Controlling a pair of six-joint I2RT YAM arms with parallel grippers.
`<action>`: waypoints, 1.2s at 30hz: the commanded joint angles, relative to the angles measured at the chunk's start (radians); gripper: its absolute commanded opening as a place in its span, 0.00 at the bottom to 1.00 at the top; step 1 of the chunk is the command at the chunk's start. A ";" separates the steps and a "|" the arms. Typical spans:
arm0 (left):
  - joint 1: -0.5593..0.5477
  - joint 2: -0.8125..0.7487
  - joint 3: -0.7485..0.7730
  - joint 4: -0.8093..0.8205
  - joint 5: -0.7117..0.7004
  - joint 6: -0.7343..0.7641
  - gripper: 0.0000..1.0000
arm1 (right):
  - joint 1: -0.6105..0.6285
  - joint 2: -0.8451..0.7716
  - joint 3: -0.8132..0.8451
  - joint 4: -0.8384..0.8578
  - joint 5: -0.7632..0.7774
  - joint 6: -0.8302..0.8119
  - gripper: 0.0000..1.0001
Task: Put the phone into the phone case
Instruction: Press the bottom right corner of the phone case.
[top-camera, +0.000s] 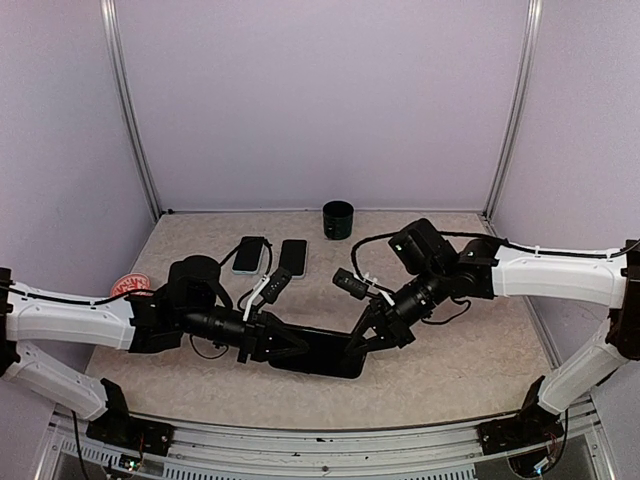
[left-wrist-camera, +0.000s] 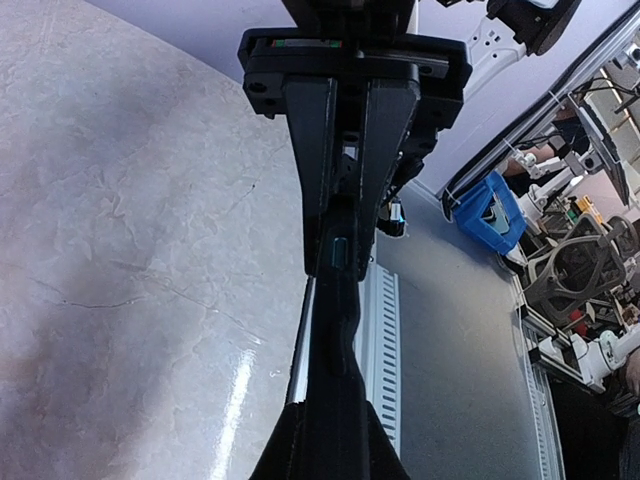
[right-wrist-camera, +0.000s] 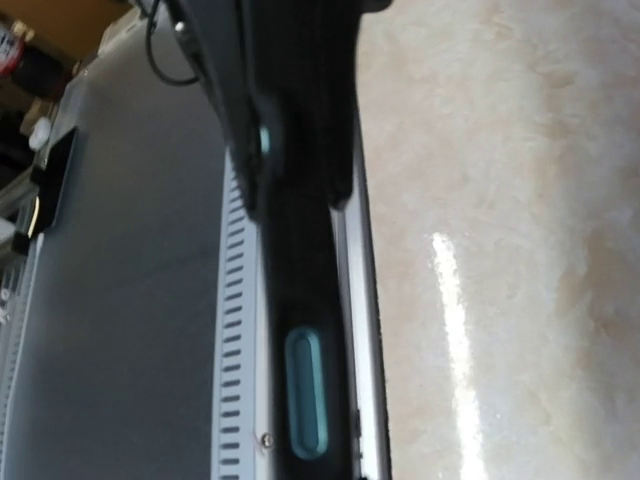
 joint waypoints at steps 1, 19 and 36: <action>-0.006 -0.018 0.035 0.022 -0.063 0.023 0.00 | 0.025 0.019 0.041 -0.012 0.095 0.018 0.00; 0.005 -0.074 -0.007 0.060 -0.127 0.014 0.00 | -0.027 -0.087 -0.025 0.127 0.105 0.114 0.50; 0.095 -0.177 -0.167 0.368 -0.119 -0.166 0.00 | -0.158 -0.118 -0.300 0.733 -0.162 0.490 0.53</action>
